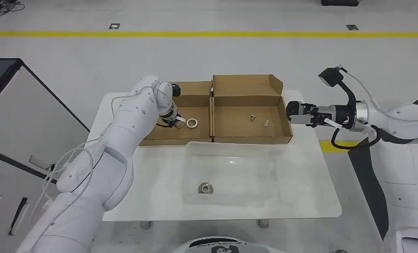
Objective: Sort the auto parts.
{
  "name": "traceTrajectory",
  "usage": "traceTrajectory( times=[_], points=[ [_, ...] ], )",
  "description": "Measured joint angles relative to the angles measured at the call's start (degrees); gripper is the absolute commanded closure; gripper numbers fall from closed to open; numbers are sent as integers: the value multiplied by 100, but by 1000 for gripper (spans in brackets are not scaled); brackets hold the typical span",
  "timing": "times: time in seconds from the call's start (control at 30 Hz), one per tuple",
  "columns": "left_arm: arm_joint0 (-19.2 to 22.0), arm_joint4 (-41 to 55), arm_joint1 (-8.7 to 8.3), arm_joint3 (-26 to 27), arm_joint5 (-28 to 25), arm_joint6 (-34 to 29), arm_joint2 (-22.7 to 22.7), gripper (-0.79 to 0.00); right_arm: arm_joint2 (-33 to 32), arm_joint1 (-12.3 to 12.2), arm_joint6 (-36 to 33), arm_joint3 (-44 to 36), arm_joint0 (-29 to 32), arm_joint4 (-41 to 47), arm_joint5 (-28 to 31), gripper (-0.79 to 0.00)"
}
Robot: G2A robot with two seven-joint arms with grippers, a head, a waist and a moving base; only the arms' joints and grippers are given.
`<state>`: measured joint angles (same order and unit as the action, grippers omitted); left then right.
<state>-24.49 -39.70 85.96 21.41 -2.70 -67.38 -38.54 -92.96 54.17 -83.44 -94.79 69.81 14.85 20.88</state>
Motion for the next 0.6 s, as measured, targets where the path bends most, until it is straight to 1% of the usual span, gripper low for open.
traceTrajectory(
  times=[0.2, 0.37, 0.4, 0.43, 0.47, 0.5, 0.53, 0.6],
  points=[
    [69, 50, 210, -342, -36, 37, 99, 0, 0, 0, 0, 0, 0, 0, 0, -785],
    [113, 28, 350, -552, -32, 100, 165, 0, 0, 0, 0, 0, 0, 0, 0, -785],
    [122, 22, 370, -587, -39, 111, 173, -25, 0, 0, 0, 0, 0, 0, 0, -785],
    [132, 18, 388, -621, -44, 120, 179, -105, 0, 0, 0, 0, 0, 0, 0, -785],
    [143, 18, 406, -655, -50, 127, 183, -209, 0, 0, 0, 0, 0, 0, 0, -785],
    [157, 21, 426, -700, -54, 137, 185, -243, 0, 0, 0, 0, 0, 0, 0, -785],
    [167, 23, 440, -730, -59, 148, 186, -369, 0, 0, 0, 0, 0, 0, 0, -785],
    [189, 30, 468, -795, -73, 179, 185, -542, 0, 0, 0, 0, 0, 0, 0, -785]
  ],
)
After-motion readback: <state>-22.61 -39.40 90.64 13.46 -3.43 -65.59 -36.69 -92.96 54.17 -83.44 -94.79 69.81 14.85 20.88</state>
